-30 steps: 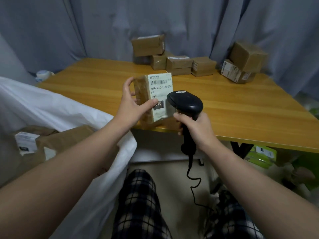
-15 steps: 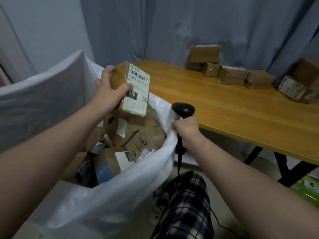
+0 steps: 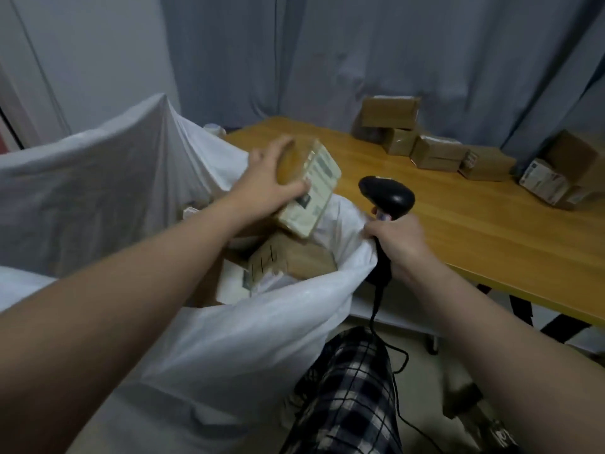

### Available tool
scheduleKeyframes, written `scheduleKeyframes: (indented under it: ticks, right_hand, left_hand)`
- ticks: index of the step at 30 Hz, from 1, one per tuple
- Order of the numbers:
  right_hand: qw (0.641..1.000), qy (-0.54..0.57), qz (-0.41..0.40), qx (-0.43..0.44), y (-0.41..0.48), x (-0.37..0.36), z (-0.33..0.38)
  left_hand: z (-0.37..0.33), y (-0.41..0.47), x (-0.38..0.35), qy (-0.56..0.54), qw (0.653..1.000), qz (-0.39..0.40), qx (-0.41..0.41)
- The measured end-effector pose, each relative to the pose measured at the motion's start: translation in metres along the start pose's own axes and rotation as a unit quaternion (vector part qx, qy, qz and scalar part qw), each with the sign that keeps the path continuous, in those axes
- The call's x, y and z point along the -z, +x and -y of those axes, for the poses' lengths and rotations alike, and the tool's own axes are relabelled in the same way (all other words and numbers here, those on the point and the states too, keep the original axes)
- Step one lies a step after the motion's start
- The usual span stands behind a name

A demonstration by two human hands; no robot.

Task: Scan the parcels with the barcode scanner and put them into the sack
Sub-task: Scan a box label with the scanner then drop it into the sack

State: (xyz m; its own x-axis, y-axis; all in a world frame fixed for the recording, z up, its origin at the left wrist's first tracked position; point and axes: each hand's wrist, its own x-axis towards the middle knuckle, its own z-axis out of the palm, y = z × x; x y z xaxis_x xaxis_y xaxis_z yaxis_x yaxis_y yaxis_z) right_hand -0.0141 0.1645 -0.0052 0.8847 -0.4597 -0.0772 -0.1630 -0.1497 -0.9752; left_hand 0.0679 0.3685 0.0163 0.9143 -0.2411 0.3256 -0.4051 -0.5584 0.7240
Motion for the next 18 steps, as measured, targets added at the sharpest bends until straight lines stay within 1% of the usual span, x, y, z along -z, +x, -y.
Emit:
scheduleKeyframes:
  ticks: [2,5,8,10,11,12,13,14,15,16,18]
  right_hand:
    - [0.999,-0.041,-0.006,0.013,0.005,-0.001,-0.005]
    - [0.995,-0.092,-0.010,0.029,0.018,0.000,-0.024]
    - [0.978,-0.192,0.019,0.082,0.022,-0.005,-0.042]
    - [0.964,-0.237,0.025,0.121,0.022,-0.008,-0.047]
    - [0.960,-0.246,0.020,0.133,0.022,-0.008,-0.049]
    - [0.959,-0.246,0.009,0.142,0.023,-0.006,-0.050]
    - [0.961,-0.236,-0.007,0.146,0.024,-0.004,-0.051]
    - [0.963,-0.224,-0.021,0.146,0.024,-0.001,-0.053]
    - [0.965,-0.216,-0.028,0.144,0.025,0.001,-0.055]
    - [0.966,-0.214,-0.030,0.145,0.025,0.002,-0.057]
    - [0.964,-0.222,-0.020,0.145,0.025,0.001,-0.059]
  left_hand:
    - [0.000,0.006,-0.015,0.044,0.996,0.078,0.006]
    - [0.002,0.013,-0.027,0.090,0.978,0.185,0.035]
    - [-0.008,0.016,-0.022,0.161,0.944,0.285,0.052]
    - [-0.014,0.013,-0.009,0.232,0.918,0.314,0.063]
    - [-0.015,0.008,-0.001,0.285,0.897,0.331,0.063]
    - [-0.013,0.000,0.005,0.355,0.866,0.348,0.057]
    - [-0.006,-0.009,0.009,0.431,0.825,0.362,0.047]
    - [0.004,-0.018,0.011,0.493,0.791,0.359,0.041]
    - [0.013,-0.026,0.014,0.523,0.784,0.332,0.039]
    - [0.018,-0.030,0.018,0.521,0.799,0.297,0.036]
    - [0.019,-0.023,0.024,0.477,0.847,0.233,0.028]
